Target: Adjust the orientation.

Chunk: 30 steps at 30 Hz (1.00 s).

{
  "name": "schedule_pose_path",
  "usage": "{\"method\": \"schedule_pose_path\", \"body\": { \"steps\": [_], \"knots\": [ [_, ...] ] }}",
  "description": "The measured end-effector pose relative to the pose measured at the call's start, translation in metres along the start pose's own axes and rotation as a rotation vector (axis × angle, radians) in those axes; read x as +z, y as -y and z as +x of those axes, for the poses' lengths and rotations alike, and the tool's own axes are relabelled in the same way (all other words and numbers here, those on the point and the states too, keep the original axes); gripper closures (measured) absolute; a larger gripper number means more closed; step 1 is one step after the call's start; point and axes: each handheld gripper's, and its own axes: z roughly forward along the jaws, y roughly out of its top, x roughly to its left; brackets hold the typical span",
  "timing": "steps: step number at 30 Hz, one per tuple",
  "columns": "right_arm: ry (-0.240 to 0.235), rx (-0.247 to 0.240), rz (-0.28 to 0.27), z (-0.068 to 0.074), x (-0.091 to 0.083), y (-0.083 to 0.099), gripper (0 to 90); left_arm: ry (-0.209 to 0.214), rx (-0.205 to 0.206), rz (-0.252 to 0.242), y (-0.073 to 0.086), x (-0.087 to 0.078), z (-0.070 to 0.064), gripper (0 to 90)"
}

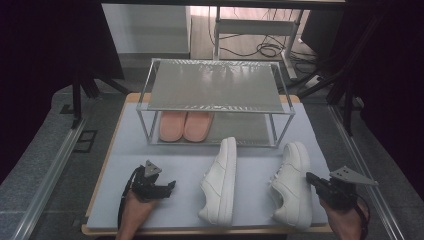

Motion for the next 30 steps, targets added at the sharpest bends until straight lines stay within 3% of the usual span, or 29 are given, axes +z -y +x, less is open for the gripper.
{"method": "schedule_pose_path", "body": {
  "steps": [8,23,30],
  "knots": [
    [0.055,0.027,-0.007,-0.01,-0.009,0.008,90.0,0.0,0.0,-0.001,0.0,0.0,0.0,15.4],
    [0.209,0.083,0.053,-0.036,-0.016,0.035,90.0,0.0,0.0,0.0,0.0,0.0,0.0,15.4],
    [0.236,0.099,0.067,-0.042,-0.014,0.044,90.0,0.0,0.0,0.0,0.0,0.0,0.0,15.4]
  ]
}}
